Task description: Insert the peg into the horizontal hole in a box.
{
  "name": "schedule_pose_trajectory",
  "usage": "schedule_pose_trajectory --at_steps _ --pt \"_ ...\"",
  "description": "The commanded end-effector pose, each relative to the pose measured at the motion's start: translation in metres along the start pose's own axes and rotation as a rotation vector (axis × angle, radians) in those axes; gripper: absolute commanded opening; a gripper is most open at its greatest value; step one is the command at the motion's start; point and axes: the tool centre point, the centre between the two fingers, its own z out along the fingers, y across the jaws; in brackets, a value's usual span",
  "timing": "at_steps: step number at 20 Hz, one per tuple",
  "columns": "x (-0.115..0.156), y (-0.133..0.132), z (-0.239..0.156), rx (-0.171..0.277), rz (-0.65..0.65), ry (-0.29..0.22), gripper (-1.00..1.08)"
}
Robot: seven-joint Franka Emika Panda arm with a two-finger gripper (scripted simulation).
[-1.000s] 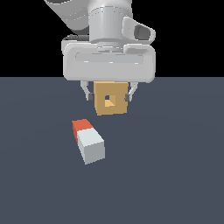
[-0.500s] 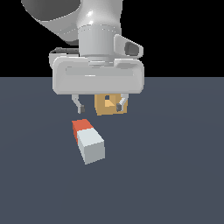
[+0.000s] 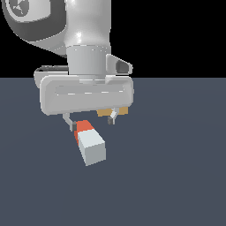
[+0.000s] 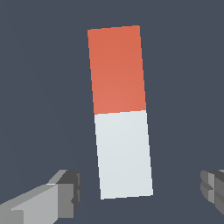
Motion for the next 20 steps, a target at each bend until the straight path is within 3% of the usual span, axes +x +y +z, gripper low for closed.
schedule_pose_trajectory --at_steps 1,14,20 --pt "-0.001 -0.004 0.005 -0.003 -0.035 0.0 1.0" --pt "-0.003 -0.009 0.016 -0.005 -0.077 0.001 1.0" --pt "-0.003 -0.009 0.039 -0.006 -0.079 0.0 1.0"
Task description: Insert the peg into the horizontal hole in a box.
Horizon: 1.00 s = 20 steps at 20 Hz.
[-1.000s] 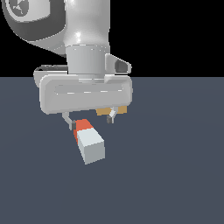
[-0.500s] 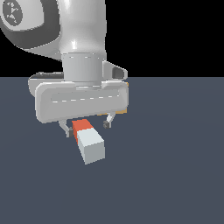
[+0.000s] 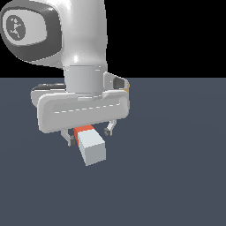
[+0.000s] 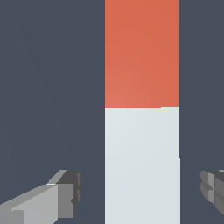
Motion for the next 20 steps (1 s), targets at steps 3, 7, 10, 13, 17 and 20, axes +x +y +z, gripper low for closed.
schedule_pose_trajectory --at_steps 3,7,10,13,17,20 --pt "0.0 -0.001 0.022 0.001 -0.001 0.001 1.0" --pt "0.0 0.0 0.031 0.001 -0.002 0.0 1.0" --pt "0.0 0.0 0.032 0.001 -0.002 0.0 -1.0" --pt "0.0 0.0 0.032 0.001 -0.002 0.0 -1.0" --pt "0.0 0.0 0.032 0.001 -0.002 0.0 -1.0" --pt "0.0 0.0 0.031 0.0 -0.002 0.001 -1.0"
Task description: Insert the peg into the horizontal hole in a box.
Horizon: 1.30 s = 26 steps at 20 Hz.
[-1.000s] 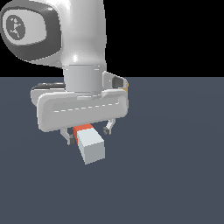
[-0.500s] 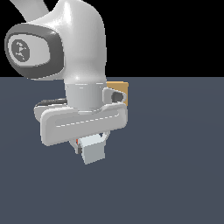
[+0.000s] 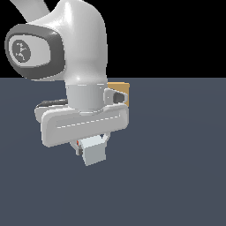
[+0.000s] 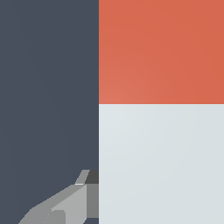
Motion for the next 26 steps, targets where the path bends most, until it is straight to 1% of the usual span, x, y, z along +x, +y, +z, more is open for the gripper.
schedule_pose_trajectory --at_steps 1,7,13,17,26 --pt "0.0 0.0 0.0 0.0 0.0 0.0 -1.0" --pt "0.009 0.008 -0.003 0.0 0.015 0.0 -1.0" --pt "0.029 0.028 -0.01 0.0 0.051 0.0 -1.0" --pt "0.05 0.05 -0.017 0.0 0.088 0.0 -1.0" --pt "0.096 0.108 -0.036 0.0 0.183 0.0 -1.0"
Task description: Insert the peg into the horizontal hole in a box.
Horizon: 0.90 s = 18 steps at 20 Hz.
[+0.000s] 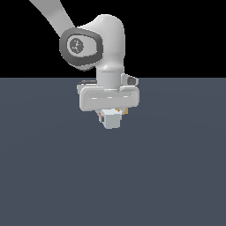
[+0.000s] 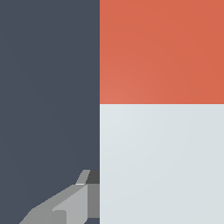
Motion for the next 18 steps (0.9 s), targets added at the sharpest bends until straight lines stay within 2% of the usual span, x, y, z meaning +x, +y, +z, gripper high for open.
schedule_pose_trajectory --at_steps 1,9,18 --pt "0.012 0.014 -0.006 -0.003 0.025 -0.001 -1.0" --pt "0.035 0.041 -0.015 -0.003 0.07 -0.001 -1.0" --pt "0.038 0.047 -0.016 -0.003 0.078 -0.001 -1.0"
